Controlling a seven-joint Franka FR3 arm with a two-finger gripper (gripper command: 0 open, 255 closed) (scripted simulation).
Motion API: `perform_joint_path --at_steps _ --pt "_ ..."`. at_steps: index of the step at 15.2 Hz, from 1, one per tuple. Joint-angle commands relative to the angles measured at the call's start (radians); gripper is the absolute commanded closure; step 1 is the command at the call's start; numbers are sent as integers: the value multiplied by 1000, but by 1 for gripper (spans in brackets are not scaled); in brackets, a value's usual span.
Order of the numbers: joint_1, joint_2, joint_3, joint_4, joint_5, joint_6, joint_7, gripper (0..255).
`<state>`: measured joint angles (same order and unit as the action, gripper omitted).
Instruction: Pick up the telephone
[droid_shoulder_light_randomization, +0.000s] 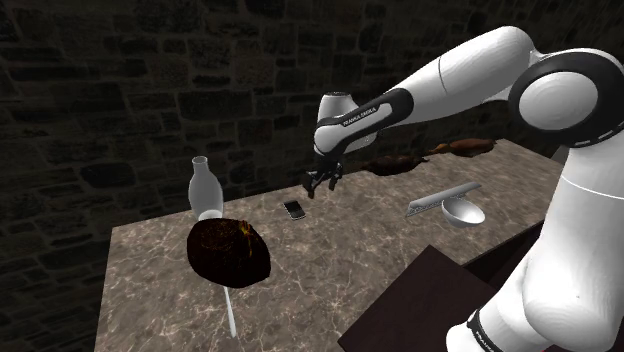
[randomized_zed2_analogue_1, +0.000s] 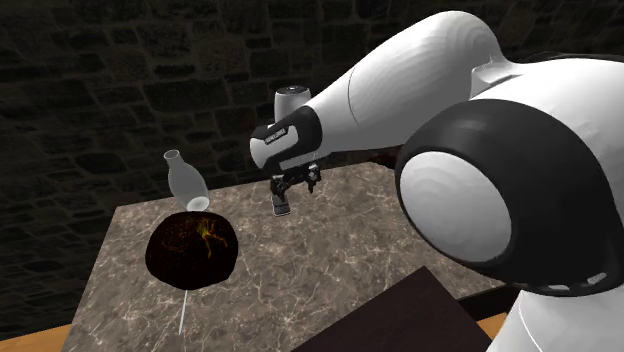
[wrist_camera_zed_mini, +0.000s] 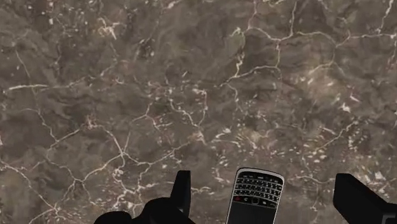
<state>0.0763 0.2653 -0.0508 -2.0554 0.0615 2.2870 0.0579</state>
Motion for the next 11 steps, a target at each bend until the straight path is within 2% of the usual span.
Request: perform_joint_path --at_steps 1,6,11 --pt "-4 76 2 61 11 18 -4 0" --pt "-6 273 13 246 32 34 4 0" --pt "-9 480 23 477 45 14 17 0"
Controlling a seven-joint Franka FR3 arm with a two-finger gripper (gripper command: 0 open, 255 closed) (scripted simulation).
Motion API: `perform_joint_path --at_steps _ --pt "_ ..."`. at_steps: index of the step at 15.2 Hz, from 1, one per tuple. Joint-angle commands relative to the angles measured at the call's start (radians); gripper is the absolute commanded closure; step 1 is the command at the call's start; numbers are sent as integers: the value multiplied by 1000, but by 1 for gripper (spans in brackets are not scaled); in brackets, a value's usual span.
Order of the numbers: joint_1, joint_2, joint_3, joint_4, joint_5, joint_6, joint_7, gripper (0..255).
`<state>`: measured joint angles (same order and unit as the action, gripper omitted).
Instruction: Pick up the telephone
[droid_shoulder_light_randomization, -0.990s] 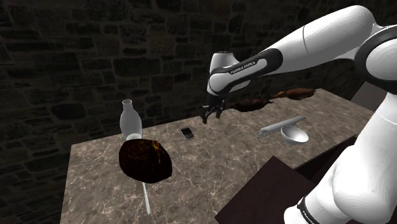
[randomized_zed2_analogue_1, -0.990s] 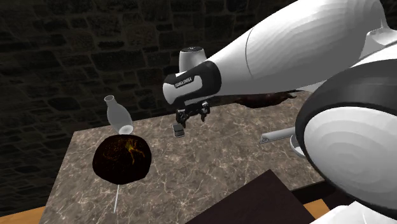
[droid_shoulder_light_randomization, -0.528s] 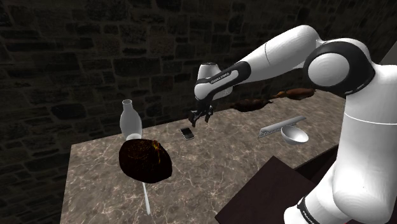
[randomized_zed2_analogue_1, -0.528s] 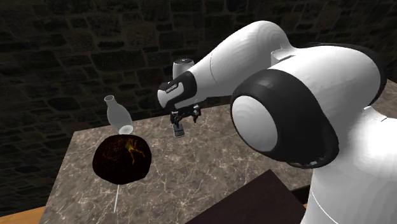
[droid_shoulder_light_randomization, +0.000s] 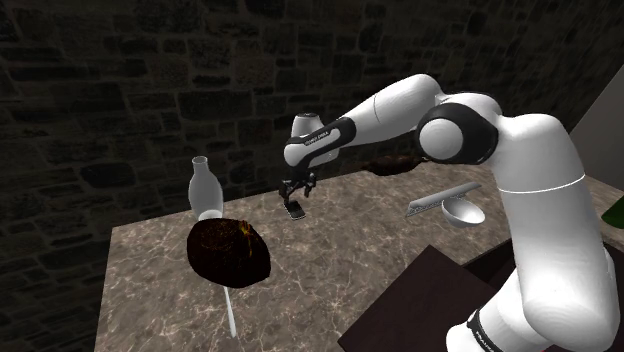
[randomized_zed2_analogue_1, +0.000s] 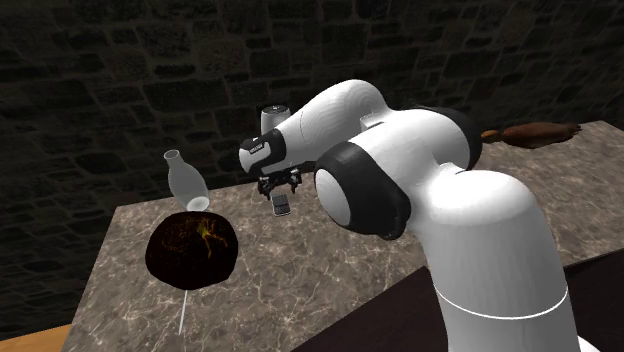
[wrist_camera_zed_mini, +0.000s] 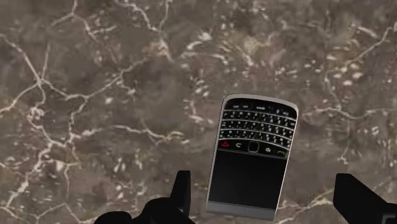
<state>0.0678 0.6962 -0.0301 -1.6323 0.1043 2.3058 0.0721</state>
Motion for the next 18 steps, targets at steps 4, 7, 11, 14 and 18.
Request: perform_joint_path --at_steps 4,7,11,14,18 --pt "-2 85 4 69 5 18 1 0" --pt "-3 115 5 76 6 40 -1 0" --pt "-3 132 6 82 7 52 -2 255" --pt "-3 133 6 81 7 53 -2 255" --pt "-3 133 6 81 7 53 -2 255"
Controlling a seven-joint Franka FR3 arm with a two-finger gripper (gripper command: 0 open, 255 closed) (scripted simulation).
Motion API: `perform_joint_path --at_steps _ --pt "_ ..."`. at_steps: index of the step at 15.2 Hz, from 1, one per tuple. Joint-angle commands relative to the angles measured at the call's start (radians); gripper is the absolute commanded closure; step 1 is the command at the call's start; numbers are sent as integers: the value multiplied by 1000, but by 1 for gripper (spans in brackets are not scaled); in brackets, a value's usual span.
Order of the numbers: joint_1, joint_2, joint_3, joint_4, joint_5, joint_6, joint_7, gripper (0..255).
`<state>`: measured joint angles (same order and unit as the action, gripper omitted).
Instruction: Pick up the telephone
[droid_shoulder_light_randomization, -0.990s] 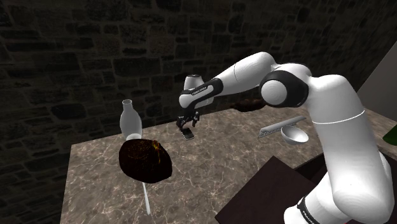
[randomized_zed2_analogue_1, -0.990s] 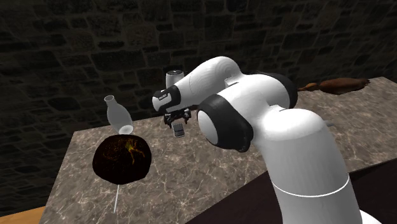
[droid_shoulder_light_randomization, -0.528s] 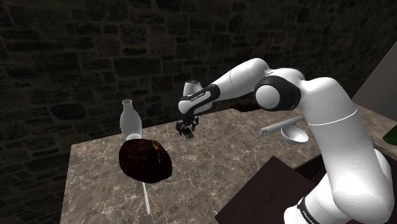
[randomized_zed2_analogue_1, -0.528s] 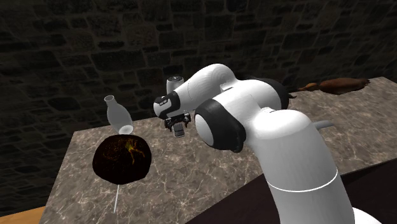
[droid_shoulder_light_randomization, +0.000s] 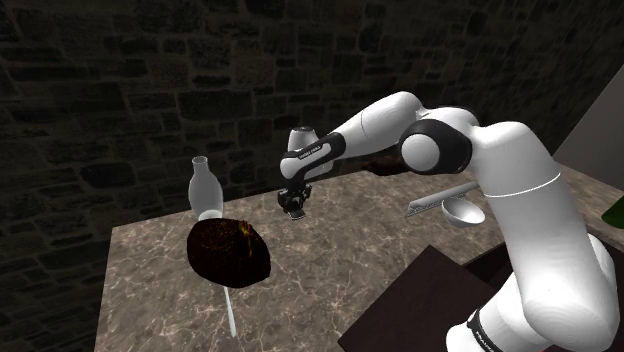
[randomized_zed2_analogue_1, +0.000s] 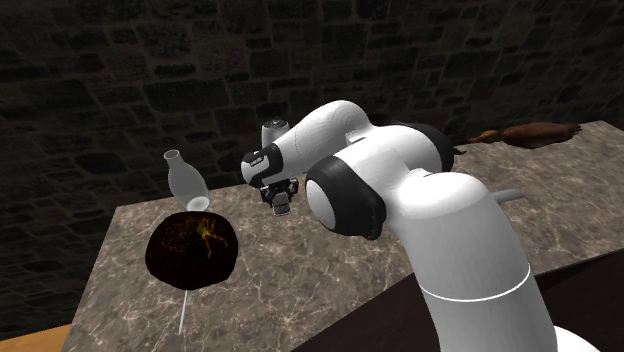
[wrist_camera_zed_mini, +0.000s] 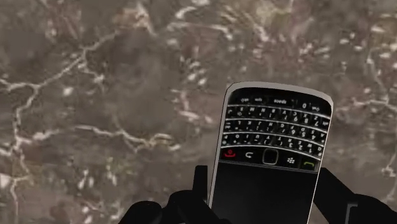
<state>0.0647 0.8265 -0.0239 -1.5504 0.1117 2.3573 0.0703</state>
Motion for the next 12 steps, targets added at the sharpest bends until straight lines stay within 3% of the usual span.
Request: perform_joint_path --at_steps 1,12 --pt "0 2 0 0 0 1 0 255" --pt "3 -96 -5 -20 -6 -77 7 255"
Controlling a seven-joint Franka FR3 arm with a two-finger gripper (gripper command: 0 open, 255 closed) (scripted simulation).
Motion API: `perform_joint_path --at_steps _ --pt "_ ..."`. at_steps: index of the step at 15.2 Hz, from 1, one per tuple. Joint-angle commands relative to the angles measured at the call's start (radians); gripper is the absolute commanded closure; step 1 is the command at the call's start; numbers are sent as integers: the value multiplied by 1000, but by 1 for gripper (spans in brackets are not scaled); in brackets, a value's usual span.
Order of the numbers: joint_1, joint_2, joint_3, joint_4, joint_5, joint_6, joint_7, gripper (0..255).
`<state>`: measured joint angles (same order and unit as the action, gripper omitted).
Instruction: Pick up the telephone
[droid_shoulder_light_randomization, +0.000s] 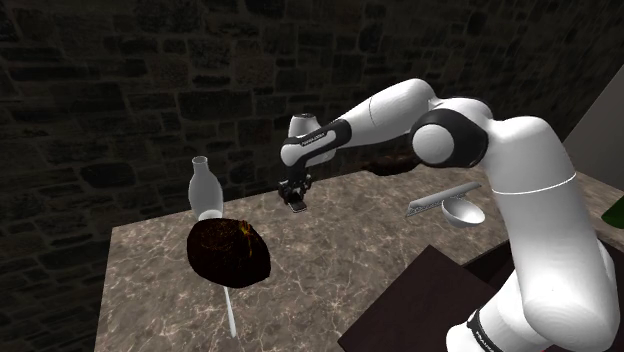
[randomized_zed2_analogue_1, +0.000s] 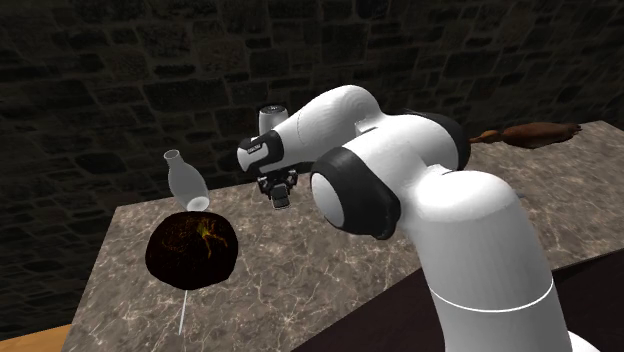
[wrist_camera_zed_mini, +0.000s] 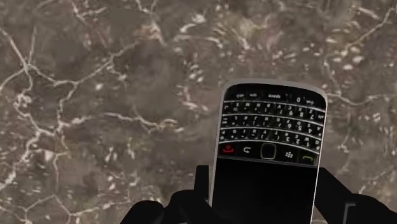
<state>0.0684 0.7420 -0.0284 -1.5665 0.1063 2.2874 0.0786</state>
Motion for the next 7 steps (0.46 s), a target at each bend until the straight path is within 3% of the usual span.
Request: perform_joint_path --at_steps 1,7 --pt "-1 -20 -1 -5 -1 -15 0 255" --pt "0 -56 -3 -5 -4 -51 3 255"
